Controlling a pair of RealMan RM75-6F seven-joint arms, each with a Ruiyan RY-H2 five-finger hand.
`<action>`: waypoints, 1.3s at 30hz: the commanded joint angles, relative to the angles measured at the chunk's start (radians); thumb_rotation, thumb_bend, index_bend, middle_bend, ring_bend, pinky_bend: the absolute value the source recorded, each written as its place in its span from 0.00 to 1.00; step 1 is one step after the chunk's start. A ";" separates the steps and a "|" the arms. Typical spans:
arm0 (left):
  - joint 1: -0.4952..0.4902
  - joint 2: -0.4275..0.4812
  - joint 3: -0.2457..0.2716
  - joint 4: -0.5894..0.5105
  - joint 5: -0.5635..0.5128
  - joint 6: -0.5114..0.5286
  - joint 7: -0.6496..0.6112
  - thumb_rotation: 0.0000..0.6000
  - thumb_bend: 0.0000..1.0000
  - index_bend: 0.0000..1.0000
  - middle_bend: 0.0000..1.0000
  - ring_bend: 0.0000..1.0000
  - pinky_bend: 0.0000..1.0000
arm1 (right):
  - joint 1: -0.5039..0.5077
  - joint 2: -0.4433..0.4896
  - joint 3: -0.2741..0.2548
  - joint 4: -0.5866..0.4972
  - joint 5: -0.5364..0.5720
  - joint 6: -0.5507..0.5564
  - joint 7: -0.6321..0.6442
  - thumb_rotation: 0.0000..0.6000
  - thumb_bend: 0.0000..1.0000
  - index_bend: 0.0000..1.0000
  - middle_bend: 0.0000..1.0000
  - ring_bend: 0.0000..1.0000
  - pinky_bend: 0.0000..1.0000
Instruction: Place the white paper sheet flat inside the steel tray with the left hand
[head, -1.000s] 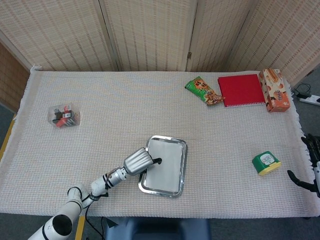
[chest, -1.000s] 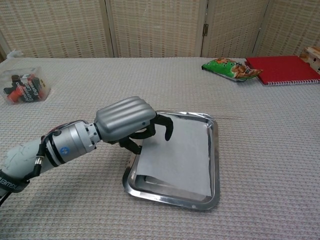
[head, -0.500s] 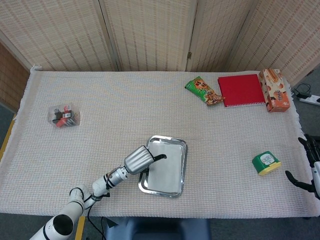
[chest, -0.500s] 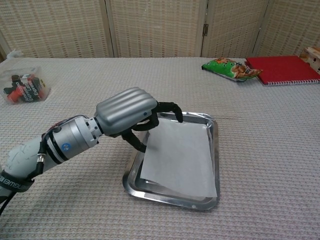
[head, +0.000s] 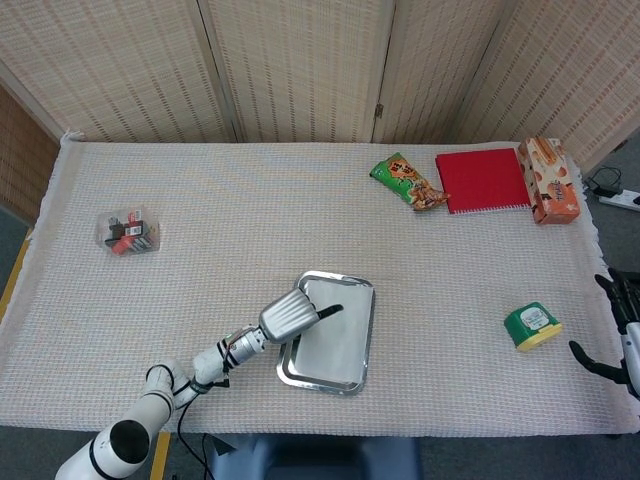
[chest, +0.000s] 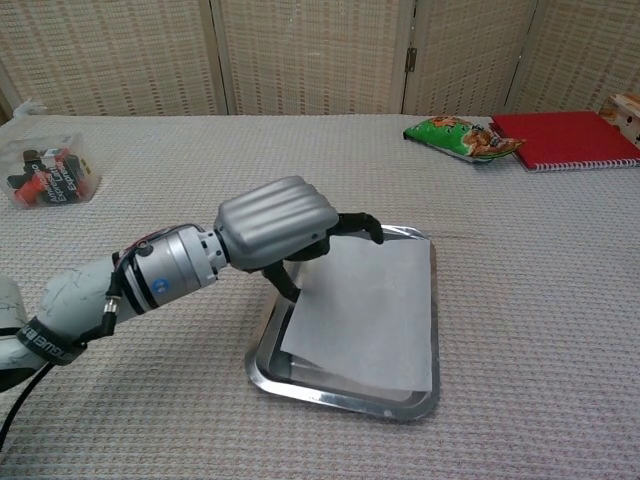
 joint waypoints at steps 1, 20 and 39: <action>-0.022 0.020 -0.006 -0.041 0.000 -0.005 0.045 1.00 0.13 0.28 1.00 1.00 1.00 | 0.000 0.001 -0.001 0.000 -0.001 -0.002 0.003 1.00 0.33 0.00 0.00 0.00 0.00; -0.090 0.165 -0.040 -0.350 0.030 -0.012 0.378 1.00 0.12 0.30 1.00 1.00 1.00 | -0.015 0.022 -0.014 -0.008 -0.037 0.025 0.039 1.00 0.33 0.00 0.00 0.00 0.00; 0.005 0.374 -0.053 -0.630 -0.007 -0.021 0.515 1.00 0.16 0.32 1.00 1.00 1.00 | -0.001 0.003 -0.013 -0.006 -0.021 -0.001 0.005 1.00 0.33 0.00 0.00 0.00 0.00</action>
